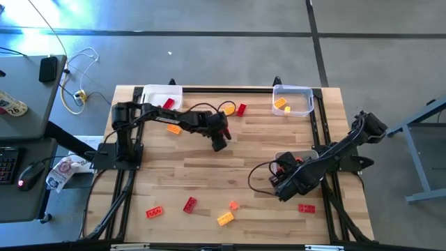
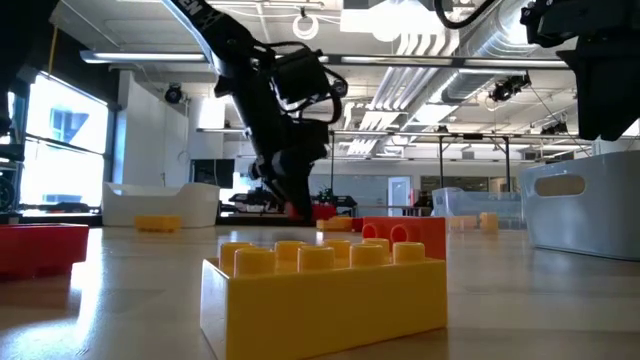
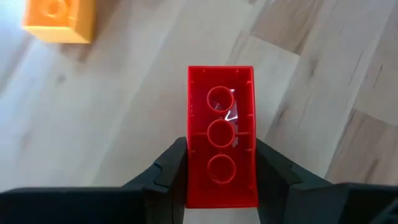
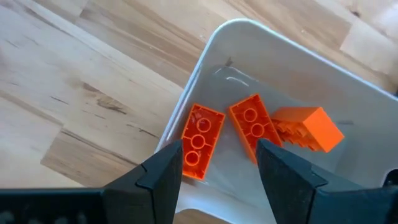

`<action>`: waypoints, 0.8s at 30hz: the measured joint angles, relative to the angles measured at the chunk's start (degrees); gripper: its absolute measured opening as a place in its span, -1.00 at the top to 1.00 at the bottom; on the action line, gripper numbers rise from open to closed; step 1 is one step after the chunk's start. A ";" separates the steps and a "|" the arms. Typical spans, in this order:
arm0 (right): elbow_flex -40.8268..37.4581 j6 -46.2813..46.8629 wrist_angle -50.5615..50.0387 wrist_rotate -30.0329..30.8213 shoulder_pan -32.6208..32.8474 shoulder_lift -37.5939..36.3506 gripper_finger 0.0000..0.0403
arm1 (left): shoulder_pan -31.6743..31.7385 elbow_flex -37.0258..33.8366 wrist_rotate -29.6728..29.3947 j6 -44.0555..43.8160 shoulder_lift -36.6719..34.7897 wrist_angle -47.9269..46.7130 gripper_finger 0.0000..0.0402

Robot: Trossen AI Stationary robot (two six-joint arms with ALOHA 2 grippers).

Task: Sort & place blocks by color
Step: Put the red game piece into the white bin

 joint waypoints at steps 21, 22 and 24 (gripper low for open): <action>6.29 -26.89 14.93 9.22 -4.19 -0.19 0.05 | 5.08 0.06 -8.10 6.16 -25.39 -20.85 0.46; 6.29 -29.22 16.36 9.04 -4.73 -0.19 0.05 | 5.73 -0.09 -8.47 6.13 -26.58 -21.86 0.46; 6.29 -33.87 19.32 8.33 -5.75 -0.19 0.05 | 7.27 -0.45 -9.94 6.11 -28.67 -23.80 0.46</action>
